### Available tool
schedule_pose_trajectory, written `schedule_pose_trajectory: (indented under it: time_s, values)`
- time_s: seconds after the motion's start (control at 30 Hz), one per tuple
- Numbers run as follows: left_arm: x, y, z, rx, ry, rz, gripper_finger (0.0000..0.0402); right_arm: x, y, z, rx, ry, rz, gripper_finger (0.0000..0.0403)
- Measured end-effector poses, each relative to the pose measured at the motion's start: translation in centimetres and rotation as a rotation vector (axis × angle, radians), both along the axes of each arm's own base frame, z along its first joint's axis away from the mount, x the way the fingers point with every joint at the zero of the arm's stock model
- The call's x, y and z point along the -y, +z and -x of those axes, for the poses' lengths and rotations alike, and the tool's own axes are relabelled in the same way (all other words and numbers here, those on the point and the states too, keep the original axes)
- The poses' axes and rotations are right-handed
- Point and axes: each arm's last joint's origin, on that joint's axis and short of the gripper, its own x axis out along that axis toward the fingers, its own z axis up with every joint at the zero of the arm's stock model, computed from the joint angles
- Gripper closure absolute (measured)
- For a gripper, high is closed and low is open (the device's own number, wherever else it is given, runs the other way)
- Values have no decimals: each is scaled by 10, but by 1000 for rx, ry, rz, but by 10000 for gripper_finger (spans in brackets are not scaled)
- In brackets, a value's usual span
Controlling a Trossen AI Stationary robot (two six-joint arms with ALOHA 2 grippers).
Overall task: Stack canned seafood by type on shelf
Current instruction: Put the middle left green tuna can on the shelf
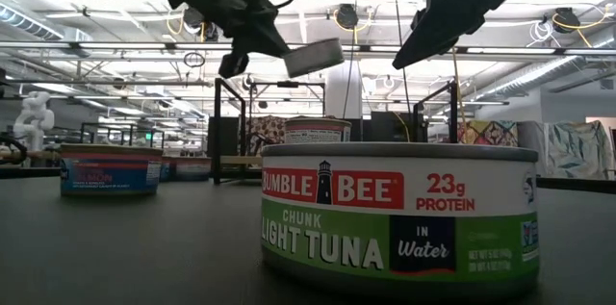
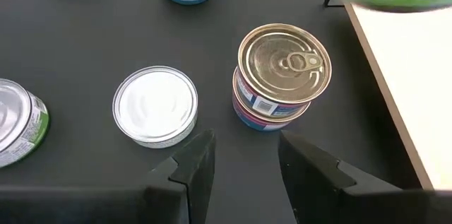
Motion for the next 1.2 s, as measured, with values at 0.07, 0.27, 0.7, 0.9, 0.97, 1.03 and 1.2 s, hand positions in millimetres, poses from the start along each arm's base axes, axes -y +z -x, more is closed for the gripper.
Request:
schedule_pose_trajectory:
  time_s: [0.07,0.27,0.7,0.9,0.97,1.03,1.2]
  values:
    - [-9,1,2,5,77,-25,402,0,0,0,0,0,0,255]
    - [-26,5,6,46,160,-63,402,0,0,0,0,-2,-2,255]
    - [-36,40,3,175,138,-93,402,0,-2,2,-27,0,5,255]
    - [-44,54,10,128,139,-125,402,0,-2,2,-33,-1,6,255]
    - [-50,54,17,106,155,-115,402,0,-3,3,-37,-6,1,255]
    - [-55,51,23,71,159,-105,402,1,-4,4,-53,-17,-7,255]
    - [-64,54,49,29,196,-94,402,-2,-5,6,-72,-8,-5,255]
